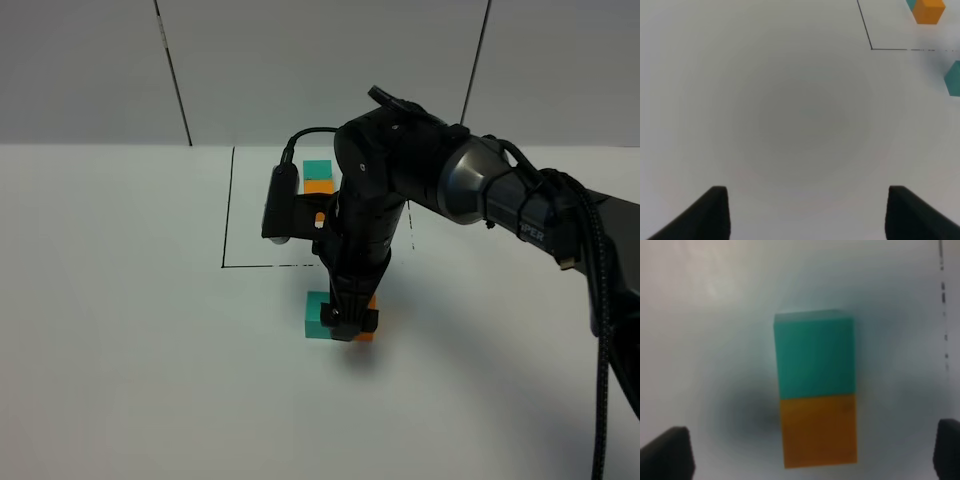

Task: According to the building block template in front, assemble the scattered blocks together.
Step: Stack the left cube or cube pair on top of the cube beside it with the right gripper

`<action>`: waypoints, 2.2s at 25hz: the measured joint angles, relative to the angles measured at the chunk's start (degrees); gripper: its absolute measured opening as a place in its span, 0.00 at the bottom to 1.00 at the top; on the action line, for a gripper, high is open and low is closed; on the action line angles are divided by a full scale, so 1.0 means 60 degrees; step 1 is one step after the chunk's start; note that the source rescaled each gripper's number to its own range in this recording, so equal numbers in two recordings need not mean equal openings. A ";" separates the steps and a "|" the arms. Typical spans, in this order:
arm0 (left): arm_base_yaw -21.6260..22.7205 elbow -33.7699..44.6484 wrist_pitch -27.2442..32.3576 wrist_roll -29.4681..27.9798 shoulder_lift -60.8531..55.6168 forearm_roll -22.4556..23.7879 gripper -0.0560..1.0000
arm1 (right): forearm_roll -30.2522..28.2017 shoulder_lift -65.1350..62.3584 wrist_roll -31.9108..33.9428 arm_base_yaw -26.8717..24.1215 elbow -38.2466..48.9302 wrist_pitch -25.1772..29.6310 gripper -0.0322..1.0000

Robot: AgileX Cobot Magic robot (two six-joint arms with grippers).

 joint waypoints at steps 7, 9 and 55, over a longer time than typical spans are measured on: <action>0.0000 0.0000 0.0000 0.0000 0.0000 0.0000 0.43 | -0.0094 0.0561 0.0000 0.0000 0.0000 -0.0541 0.91; 0.0000 0.0000 0.0000 0.0000 0.0000 0.0000 0.43 | -0.0094 0.0621 0.0000 0.0000 0.0000 -0.0720 0.91; 0.0000 0.0000 0.0000 -0.0009 0.0000 0.0000 0.43 | 0.0197 0.1558 0.0610 0.0009 -0.0061 -0.0787 0.03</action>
